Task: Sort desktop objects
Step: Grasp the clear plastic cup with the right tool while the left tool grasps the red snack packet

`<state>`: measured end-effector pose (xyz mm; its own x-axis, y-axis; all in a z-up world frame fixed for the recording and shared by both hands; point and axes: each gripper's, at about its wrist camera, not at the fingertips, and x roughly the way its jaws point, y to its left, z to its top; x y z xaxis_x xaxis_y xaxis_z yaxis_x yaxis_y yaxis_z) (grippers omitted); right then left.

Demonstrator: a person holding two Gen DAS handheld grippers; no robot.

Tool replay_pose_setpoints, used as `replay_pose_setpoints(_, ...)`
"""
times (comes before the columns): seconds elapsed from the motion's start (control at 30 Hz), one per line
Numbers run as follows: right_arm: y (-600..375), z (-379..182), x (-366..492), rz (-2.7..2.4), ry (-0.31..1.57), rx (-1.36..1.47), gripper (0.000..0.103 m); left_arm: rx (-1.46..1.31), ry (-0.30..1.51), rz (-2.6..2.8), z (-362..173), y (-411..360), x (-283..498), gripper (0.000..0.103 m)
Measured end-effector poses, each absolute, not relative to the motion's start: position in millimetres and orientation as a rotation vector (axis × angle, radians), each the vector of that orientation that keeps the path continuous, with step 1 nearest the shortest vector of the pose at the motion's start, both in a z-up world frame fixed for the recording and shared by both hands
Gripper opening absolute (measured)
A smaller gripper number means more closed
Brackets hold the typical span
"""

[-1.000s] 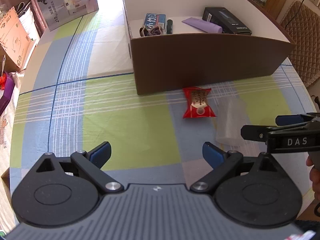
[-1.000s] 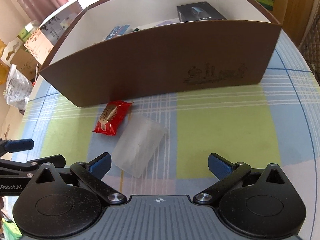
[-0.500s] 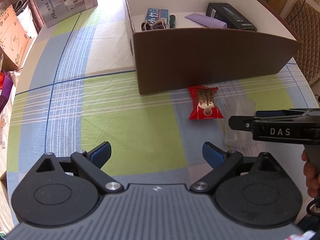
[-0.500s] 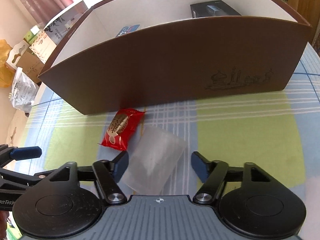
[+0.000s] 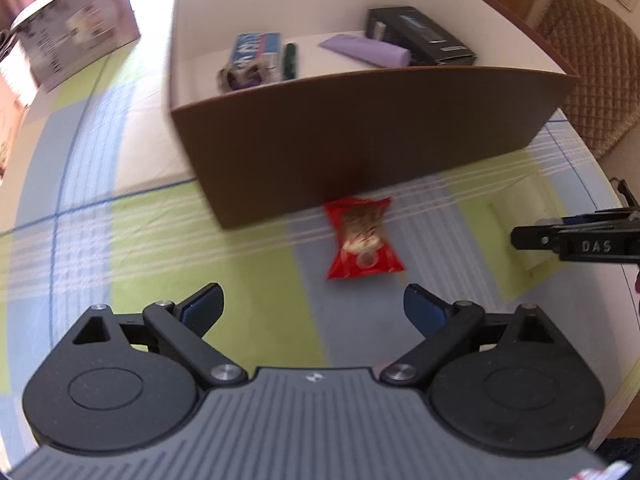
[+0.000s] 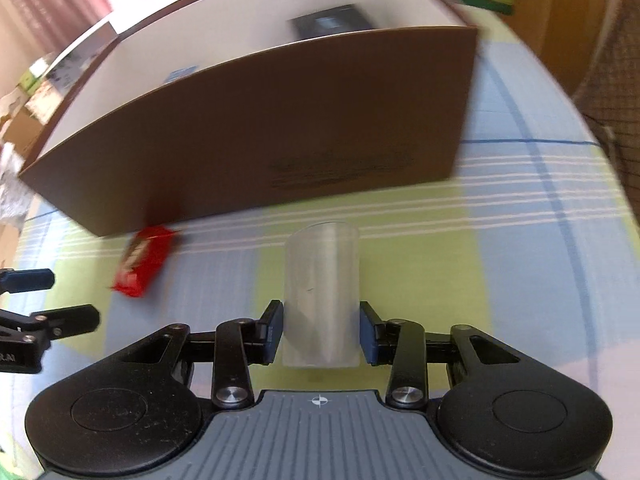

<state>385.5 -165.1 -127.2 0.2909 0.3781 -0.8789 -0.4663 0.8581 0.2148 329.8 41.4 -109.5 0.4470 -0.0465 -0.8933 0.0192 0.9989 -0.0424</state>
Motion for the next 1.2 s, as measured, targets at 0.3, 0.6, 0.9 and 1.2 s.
replay_pose_setpoints(0.3,-207,-125,405,0.483,1.134,-0.062,0.037,0.012,1.093,-0.098,-123,28,362,0.081)
replay_pose_setpoints(0.6,-215,-123,408,0.499,1.126,-0.036,0.055,0.042,1.110,-0.104,-141,12,379,0.052)
replay_pose_setpoints(0.9,-213,-122,414,0.509,1.108,-0.069,0.056,0.037,1.115,-0.096,-143,15,367,0.026)
replay_pose_setpoints(1.2,-199,-122,400,0.621,1.125,-0.146,0.046,-0.011,1.149,-0.087,-137,28,330,0.025)
